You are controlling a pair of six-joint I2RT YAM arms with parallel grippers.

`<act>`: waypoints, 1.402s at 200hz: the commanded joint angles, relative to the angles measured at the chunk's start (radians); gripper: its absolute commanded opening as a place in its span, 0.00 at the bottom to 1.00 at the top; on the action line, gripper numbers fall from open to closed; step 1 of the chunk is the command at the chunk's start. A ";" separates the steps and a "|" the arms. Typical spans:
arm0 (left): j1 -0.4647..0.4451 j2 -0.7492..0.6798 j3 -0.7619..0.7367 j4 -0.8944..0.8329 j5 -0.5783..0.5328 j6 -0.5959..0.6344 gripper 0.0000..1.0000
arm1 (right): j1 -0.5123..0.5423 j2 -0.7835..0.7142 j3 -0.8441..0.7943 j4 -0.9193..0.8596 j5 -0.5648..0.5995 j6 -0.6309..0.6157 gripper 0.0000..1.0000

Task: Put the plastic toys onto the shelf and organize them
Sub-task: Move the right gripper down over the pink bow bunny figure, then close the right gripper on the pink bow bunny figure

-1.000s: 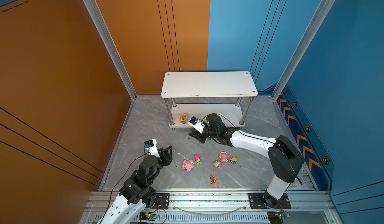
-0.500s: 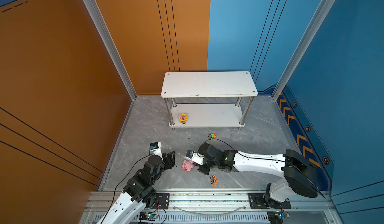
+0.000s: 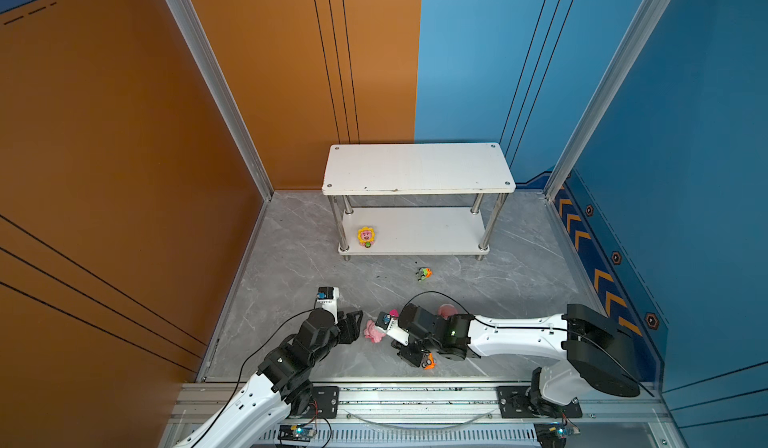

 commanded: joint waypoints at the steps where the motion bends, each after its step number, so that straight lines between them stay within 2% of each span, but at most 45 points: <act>1: -0.008 0.039 -0.002 0.084 -0.002 0.022 0.65 | -0.001 0.048 0.020 0.037 -0.040 0.030 0.00; 48: -0.009 0.176 -0.024 0.216 -0.010 0.021 0.50 | -0.016 0.136 0.053 0.174 -0.057 0.041 0.00; 81: -0.009 0.235 -0.017 0.263 -0.012 0.035 0.49 | -0.039 0.163 0.101 0.227 -0.081 0.039 0.00; 101: -0.006 0.251 -0.010 0.266 -0.014 0.057 0.64 | -0.048 0.179 0.140 0.240 -0.098 0.030 0.00; 115: -0.005 0.254 0.001 0.247 -0.011 0.068 0.70 | -0.057 0.190 0.168 0.242 -0.108 0.026 0.00; 172: -0.003 0.188 0.009 0.177 0.010 0.106 0.83 | -0.150 0.242 0.231 0.261 -0.157 0.038 0.00; 203: -0.008 0.142 0.037 0.077 0.057 0.131 0.85 | -0.193 0.191 0.201 0.266 -0.177 0.049 0.01; 208: -0.010 0.135 0.041 0.051 0.056 0.133 0.90 | -0.198 0.176 0.194 0.257 -0.178 0.044 0.02; 225: -0.012 0.113 0.043 0.002 0.042 0.115 0.90 | -0.197 0.128 0.177 0.182 -0.145 -0.013 0.11; 244: -0.008 0.087 0.056 -0.055 -0.050 0.079 0.89 | -0.151 0.096 0.189 0.043 -0.046 -0.116 0.36; 255: 0.002 0.074 0.067 -0.073 -0.090 0.070 0.88 | -0.114 0.088 0.198 -0.028 -0.001 -0.160 0.46; 278: 0.029 0.063 0.095 -0.099 -0.146 0.055 0.87 | -0.050 0.103 0.232 -0.118 0.054 -0.197 0.57; 280: 0.031 0.063 0.098 -0.104 -0.151 0.052 0.84 | -0.045 0.105 0.235 -0.125 0.058 -0.199 0.58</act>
